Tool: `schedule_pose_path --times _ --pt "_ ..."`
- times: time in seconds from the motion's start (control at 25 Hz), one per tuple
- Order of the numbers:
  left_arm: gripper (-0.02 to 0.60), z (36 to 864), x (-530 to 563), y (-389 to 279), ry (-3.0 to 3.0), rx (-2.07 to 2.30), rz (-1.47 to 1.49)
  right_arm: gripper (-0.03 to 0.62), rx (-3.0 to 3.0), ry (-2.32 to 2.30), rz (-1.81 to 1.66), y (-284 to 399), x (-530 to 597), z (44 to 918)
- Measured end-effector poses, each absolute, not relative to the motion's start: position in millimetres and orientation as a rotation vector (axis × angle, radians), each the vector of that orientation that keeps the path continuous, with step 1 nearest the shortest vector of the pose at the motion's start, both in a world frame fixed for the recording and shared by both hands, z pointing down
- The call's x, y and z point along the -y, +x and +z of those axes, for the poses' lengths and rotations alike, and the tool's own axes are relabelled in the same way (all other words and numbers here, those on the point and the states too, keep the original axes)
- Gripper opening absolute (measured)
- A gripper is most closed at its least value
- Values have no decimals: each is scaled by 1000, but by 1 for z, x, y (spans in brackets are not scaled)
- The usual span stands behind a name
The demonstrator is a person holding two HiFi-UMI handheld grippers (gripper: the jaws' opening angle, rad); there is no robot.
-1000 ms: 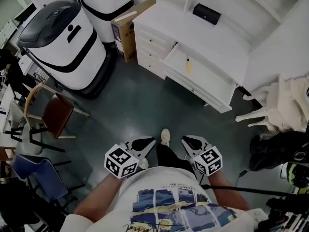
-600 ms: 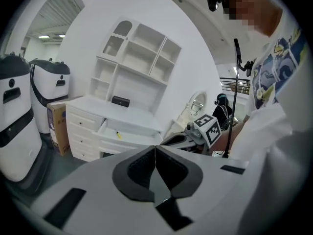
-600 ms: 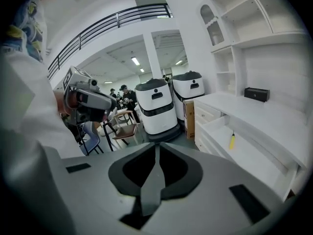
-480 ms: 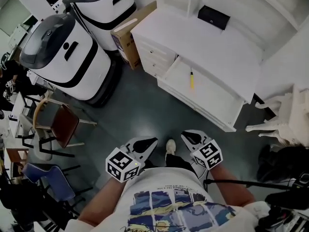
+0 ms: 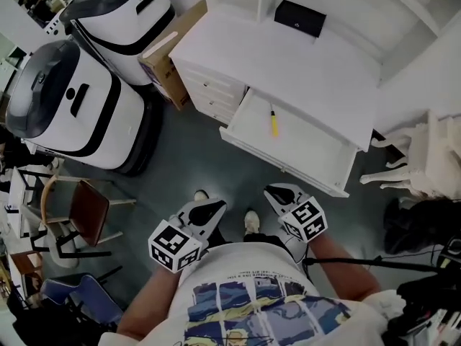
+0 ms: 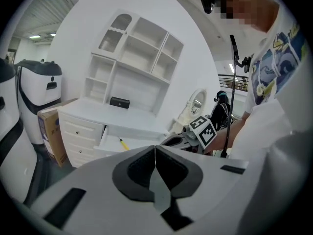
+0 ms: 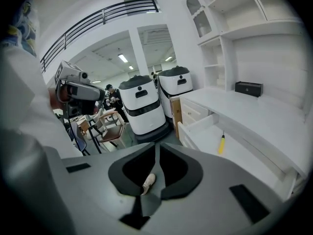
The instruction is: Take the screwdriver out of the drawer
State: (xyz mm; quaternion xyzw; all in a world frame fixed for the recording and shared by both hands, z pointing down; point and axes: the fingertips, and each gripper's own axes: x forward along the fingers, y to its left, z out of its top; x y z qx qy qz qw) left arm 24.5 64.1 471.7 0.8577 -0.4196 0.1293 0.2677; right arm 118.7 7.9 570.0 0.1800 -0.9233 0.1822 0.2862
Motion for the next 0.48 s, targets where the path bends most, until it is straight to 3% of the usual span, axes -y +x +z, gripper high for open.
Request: schedule_pose_path --times 0.32,0.48 --pt "14 464 -10 -48 2420 1003 362 34 2361 738 513 86 57 594" --pt "14 466 1 -83 2430 962 388 89 2285 862 521 84 92 613"
